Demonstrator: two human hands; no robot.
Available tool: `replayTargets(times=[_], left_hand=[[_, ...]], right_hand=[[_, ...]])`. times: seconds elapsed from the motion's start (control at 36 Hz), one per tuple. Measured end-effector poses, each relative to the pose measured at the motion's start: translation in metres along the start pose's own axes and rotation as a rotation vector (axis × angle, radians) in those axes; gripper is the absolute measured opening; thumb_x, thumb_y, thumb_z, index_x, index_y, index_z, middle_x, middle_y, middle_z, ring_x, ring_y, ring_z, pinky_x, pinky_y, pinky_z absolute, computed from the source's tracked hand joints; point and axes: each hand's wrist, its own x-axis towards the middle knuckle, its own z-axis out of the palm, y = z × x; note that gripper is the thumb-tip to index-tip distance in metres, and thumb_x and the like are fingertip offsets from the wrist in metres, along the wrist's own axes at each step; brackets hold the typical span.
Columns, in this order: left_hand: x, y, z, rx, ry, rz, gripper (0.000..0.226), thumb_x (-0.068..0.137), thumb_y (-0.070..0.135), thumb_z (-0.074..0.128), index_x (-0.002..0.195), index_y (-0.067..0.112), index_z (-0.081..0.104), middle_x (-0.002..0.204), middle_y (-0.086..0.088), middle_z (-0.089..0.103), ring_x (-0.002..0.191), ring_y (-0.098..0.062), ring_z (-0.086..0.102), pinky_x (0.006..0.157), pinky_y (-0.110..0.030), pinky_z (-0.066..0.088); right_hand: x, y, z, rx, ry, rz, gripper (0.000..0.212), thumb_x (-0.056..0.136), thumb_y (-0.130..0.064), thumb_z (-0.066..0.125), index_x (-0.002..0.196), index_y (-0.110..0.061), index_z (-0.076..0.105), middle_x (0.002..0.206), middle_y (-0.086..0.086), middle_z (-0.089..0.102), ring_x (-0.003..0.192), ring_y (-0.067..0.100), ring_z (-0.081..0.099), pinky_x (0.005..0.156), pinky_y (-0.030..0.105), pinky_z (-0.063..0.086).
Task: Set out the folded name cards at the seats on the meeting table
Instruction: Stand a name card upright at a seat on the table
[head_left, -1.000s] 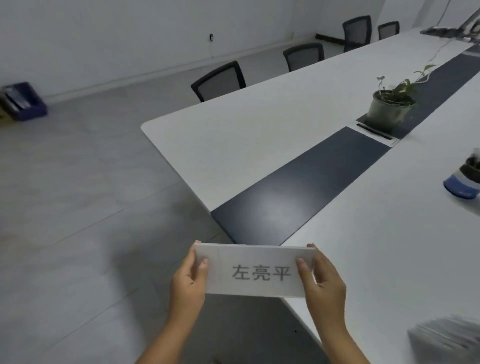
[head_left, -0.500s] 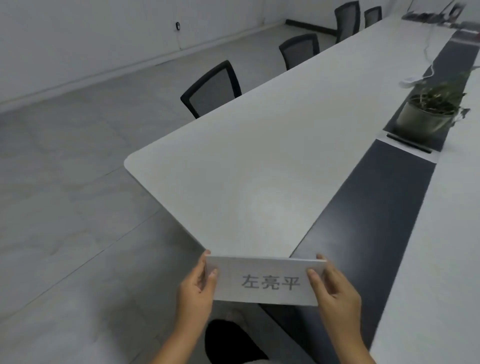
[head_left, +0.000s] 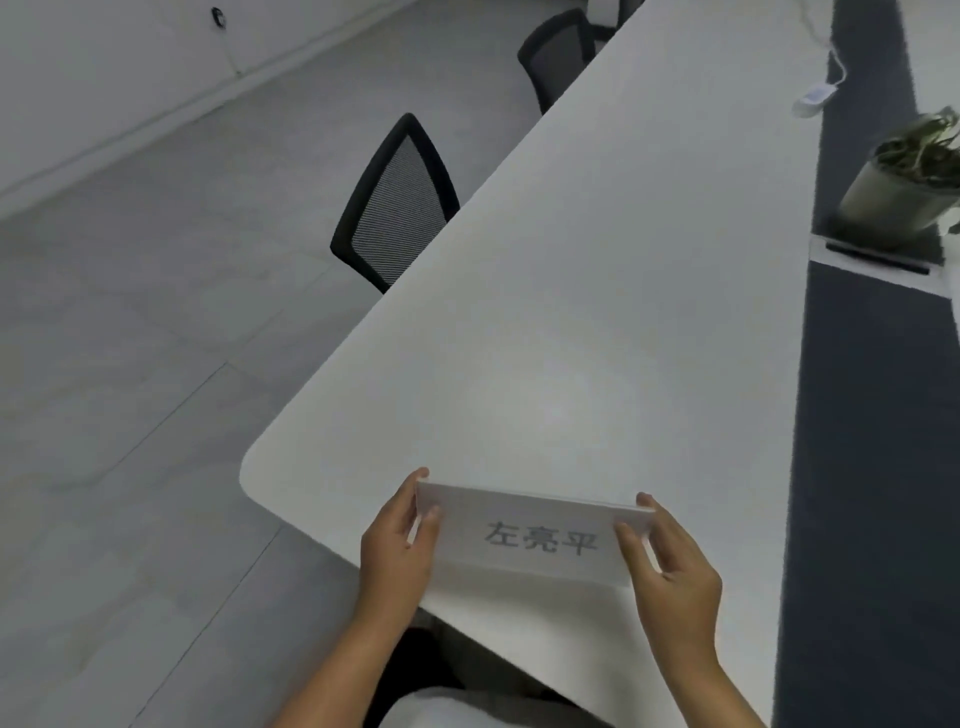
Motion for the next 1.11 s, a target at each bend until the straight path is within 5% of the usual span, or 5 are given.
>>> replayTargets(times=[0.14,0.36,1.11], left_hand=[[0.053,0.005,-0.027,0.043,-0.207,0.023,0.04,0.087,0.007,0.051,0.125,0.017,0.048,0.134,-0.004,0.049,0.122,-0.014,0.045,0.1,-0.024,0.034],[0.092,0.005,-0.031,0.096,-0.394,0.039,0.039,0.083,0.008,0.057,0.122,0.015,0.052,0.128,-0.005,0.056,0.113,-0.01,0.05,0.095,-0.021,0.037],[0.089,0.002,-0.01,0.127,-0.36,0.076,0.035,0.083,0.009,0.059,0.118,0.013,0.056,0.122,-0.005,0.058,0.11,-0.016,0.054,0.096,-0.028,0.039]], right_hand=[[-0.014,-0.018,0.04,0.062,0.194,0.12,0.038,0.08,-0.014,0.063,0.117,-0.015,0.059,0.116,-0.009,0.055,0.113,0.013,0.051,0.089,0.023,0.039],[-0.028,-0.032,0.062,0.019,0.369,0.221,0.04,0.08,-0.012,0.063,0.119,-0.013,0.056,0.116,-0.007,0.054,0.111,0.013,0.05,0.1,0.033,0.039],[-0.003,-0.014,0.043,0.105,0.321,0.308,0.037,0.083,-0.013,0.06,0.12,-0.013,0.057,0.123,0.001,0.057,0.112,0.011,0.049,0.096,0.022,0.035]])
